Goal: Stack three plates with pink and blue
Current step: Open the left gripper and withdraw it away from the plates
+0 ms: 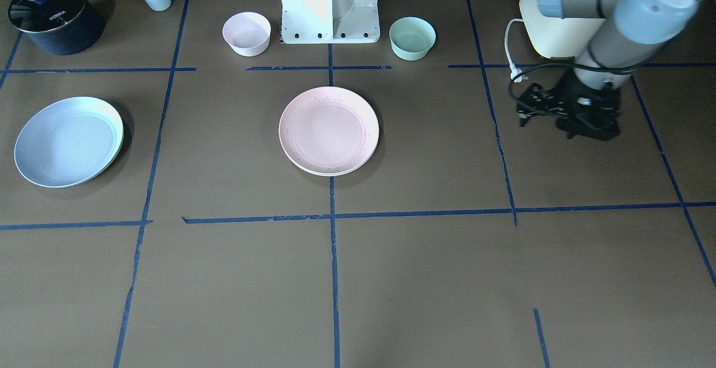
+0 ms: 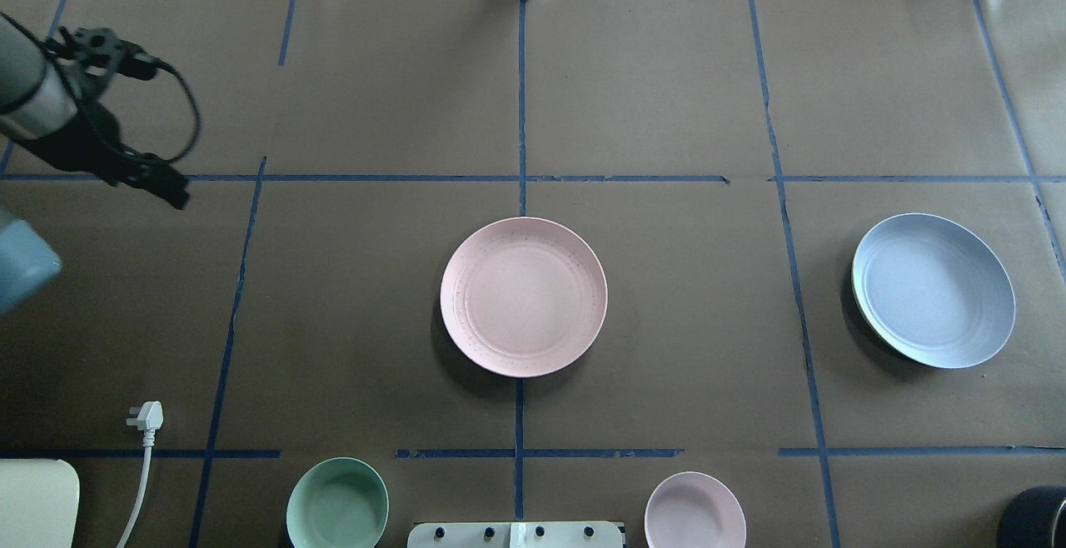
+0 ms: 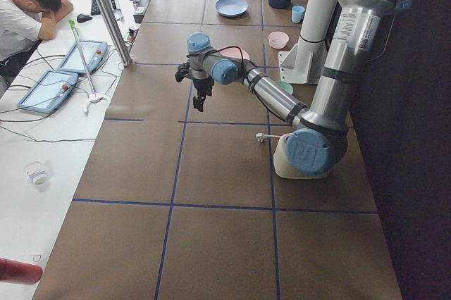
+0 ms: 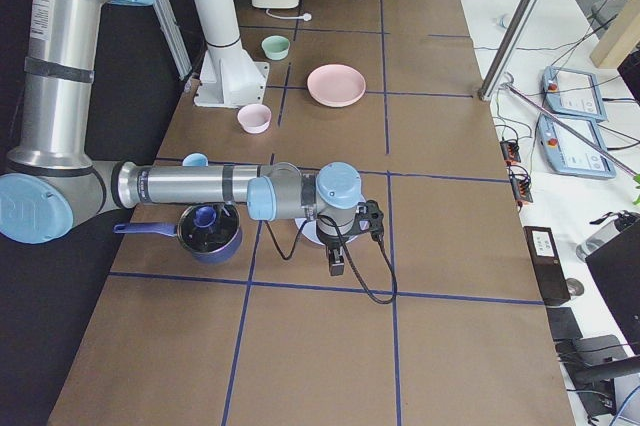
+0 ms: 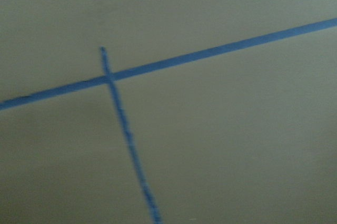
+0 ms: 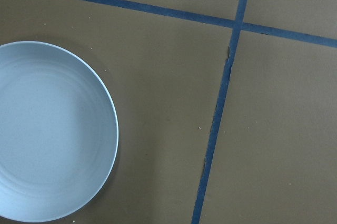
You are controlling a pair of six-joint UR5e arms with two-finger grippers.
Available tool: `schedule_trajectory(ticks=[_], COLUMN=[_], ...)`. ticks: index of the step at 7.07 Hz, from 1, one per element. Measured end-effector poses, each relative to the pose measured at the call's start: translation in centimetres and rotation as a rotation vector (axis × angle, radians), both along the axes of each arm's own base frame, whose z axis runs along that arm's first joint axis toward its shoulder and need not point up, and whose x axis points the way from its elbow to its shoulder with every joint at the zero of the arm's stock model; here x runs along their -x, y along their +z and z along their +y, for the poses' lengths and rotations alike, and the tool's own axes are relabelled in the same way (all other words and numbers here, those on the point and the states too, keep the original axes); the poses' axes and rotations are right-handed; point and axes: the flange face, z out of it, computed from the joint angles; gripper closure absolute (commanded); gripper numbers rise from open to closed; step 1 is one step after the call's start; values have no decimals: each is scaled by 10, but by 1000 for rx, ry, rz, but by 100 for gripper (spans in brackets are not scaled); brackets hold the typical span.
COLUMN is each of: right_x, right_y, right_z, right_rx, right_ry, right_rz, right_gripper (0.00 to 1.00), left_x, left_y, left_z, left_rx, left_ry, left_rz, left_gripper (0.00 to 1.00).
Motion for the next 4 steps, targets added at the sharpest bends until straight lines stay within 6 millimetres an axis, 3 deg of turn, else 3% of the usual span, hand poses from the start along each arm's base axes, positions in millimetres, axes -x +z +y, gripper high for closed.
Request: schedule_trajectory(ticks=[1,2,3,4], right_x=[0,1,1,2], right_y=[-2,-4,-7,-8], right_z=[-2,-3,-4,-5], right_rx=[3,7,9,17], right_ry=[9,21,32,44], right_rz=[-2,-6,-8,-11], right_gripper=[0,0,0,0], left_x=[80,150,207,241], left_y=[57,111,160,197], left_z=[8,30,62,96], left_rx=[-1,21,51,91], left_ry=[7,-17,-46,-72], left_rz=[-7,-15,-16,5], left_gripper=[0,0,0,0])
